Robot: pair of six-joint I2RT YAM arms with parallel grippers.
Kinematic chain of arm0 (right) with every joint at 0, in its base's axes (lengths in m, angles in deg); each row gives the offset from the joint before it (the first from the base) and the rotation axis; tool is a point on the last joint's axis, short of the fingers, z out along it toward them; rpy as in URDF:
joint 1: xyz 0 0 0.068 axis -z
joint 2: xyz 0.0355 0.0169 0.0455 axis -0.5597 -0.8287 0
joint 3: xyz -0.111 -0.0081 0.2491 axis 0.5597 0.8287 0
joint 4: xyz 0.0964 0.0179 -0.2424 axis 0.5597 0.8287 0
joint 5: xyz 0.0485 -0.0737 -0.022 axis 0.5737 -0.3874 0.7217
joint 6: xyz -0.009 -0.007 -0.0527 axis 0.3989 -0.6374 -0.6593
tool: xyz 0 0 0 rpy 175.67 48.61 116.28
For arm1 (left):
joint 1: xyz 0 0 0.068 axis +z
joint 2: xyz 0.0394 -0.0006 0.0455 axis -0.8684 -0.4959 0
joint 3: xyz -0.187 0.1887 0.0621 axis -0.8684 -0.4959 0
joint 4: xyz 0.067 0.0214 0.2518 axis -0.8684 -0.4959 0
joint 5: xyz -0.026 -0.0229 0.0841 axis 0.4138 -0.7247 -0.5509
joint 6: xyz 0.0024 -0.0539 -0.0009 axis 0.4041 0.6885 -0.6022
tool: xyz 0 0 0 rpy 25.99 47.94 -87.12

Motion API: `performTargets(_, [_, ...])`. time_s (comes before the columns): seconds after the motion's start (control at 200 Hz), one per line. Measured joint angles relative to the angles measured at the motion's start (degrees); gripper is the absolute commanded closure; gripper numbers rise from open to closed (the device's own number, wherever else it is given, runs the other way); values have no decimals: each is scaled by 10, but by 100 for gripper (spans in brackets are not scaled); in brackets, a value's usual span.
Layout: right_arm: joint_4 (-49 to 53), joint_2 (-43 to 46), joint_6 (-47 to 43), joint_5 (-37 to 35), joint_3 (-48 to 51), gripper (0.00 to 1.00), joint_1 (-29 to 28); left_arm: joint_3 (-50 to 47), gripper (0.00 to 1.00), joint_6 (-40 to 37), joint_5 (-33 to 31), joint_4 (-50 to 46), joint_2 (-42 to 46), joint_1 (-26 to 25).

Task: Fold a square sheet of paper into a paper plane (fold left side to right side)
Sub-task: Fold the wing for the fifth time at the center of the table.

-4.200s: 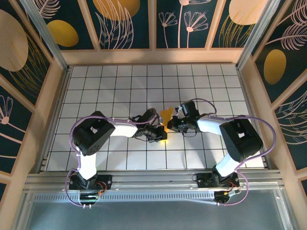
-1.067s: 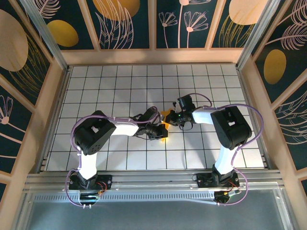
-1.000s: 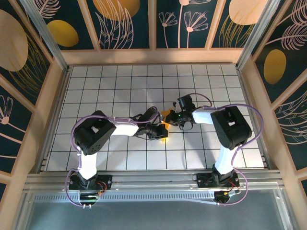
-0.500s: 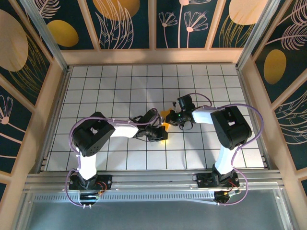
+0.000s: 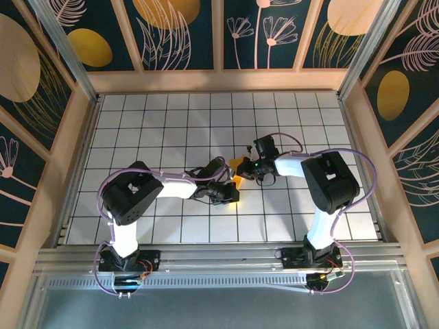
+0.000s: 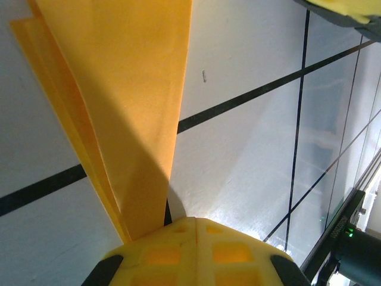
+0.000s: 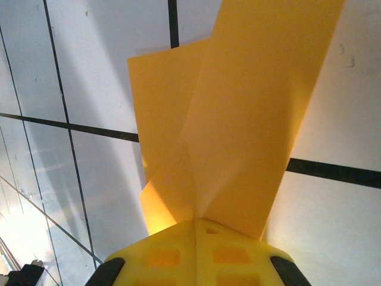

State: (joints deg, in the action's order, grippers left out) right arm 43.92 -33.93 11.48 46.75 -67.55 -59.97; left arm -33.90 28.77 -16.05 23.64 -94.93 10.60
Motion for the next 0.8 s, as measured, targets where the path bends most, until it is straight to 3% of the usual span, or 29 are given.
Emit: performTargets(0.801, [4,-1,-2,0,-3,100,0,-24,100,0,5,-1,18,-11])
